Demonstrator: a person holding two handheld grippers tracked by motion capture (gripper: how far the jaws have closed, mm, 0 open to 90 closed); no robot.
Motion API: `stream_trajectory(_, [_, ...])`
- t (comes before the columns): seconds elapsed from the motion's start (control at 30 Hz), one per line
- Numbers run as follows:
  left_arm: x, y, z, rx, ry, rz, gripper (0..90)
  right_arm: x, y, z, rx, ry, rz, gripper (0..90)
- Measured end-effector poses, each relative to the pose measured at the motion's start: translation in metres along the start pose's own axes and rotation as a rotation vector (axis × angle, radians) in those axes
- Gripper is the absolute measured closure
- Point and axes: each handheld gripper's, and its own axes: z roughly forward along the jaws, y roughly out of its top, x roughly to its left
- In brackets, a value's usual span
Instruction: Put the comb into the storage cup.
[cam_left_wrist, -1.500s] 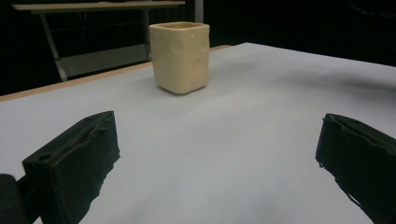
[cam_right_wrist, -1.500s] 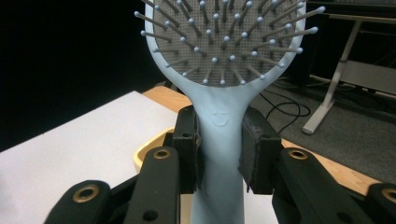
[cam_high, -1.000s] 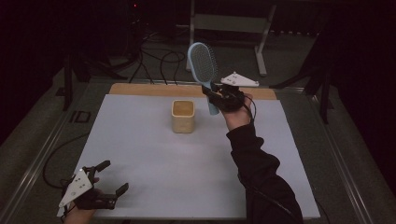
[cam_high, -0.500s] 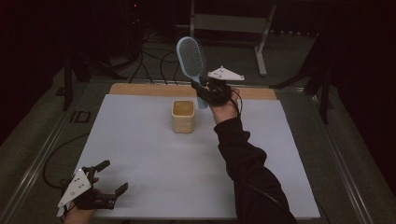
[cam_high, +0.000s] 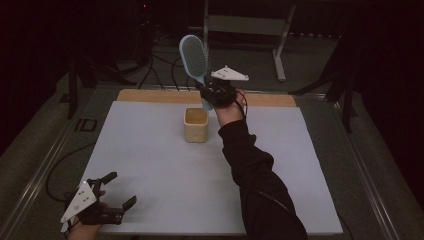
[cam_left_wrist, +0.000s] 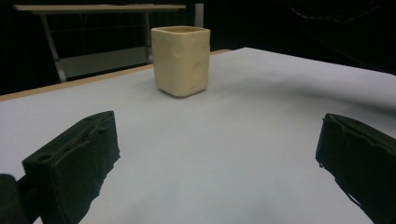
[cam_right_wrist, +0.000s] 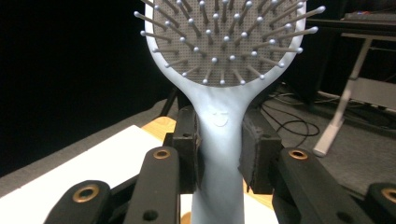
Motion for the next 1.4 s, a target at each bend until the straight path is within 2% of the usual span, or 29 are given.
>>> stream_trajectory(0.43, [0.001,0.000,-0.001,-0.006,-0.002,-0.007,0.0,0.009,0.003,0.026,-0.024,0.012,0.004,70.5])
stream_trajectory(0.67, [0.002,-0.001,-0.002,-0.008,-0.003,-0.009,0.0,0.011,-0.006,0.033,-0.033,0.027,0.006,70.5])
stream_trajectory(1.13, [0.001,-0.001,-0.002,-0.007,-0.004,-0.008,0.0,0.004,-0.031,0.043,-0.023,0.044,0.036,70.5])
stream_trajectory(1.4, [0.001,-0.001,-0.003,-0.008,-0.004,-0.011,0.0,0.006,-0.043,0.046,-0.015,0.052,0.015,70.5])
